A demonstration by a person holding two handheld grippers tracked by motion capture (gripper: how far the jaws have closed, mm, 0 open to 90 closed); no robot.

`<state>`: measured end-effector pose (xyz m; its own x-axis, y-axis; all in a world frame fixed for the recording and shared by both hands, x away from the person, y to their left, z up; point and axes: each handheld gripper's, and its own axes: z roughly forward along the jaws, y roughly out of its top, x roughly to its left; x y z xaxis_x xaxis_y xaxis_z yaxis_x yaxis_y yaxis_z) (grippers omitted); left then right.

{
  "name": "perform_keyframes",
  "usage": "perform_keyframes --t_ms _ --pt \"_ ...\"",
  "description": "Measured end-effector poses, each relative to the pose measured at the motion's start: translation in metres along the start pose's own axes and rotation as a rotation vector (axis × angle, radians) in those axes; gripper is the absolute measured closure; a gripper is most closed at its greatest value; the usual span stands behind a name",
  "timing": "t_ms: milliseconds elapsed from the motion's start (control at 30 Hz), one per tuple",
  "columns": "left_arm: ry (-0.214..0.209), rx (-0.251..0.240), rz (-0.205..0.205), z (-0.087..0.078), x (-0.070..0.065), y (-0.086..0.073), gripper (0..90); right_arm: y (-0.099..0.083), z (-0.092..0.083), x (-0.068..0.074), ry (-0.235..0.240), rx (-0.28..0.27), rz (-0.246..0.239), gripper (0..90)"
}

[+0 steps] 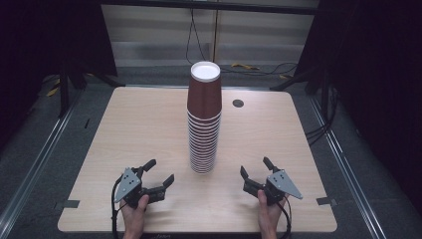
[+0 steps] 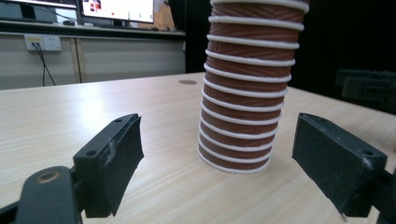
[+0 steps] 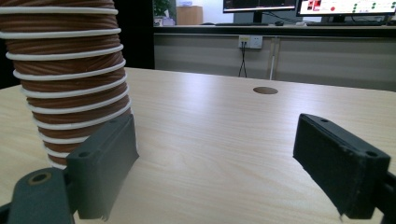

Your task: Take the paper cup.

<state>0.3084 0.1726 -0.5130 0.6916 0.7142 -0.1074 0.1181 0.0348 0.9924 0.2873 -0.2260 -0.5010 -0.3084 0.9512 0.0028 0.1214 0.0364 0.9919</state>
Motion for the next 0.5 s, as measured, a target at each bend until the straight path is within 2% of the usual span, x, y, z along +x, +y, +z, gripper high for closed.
perform_keyframes --t_ms 100,167,233,500 --pt "0.004 0.003 0.004 0.0006 -0.0014 0.0001 15.7 0.0 -0.0003 -0.0004 -0.003 0.004 0.005 13.1" --pt "0.005 0.018 0.031 0.0016 -0.0028 0.0006 15.7 0.0003 0.0002 -0.0012 -0.011 0.007 0.017 13.1" --pt "0.004 0.019 0.024 0.002 -0.0036 0.0005 15.8 0.0014 0.0024 -0.003 -0.015 0.034 0.034 13.3" --pt "-0.004 0.014 0.028 0.0014 -0.0032 0.0003 15.7 0.0012 0.0021 -0.0058 0.003 0.033 0.054 13.2"
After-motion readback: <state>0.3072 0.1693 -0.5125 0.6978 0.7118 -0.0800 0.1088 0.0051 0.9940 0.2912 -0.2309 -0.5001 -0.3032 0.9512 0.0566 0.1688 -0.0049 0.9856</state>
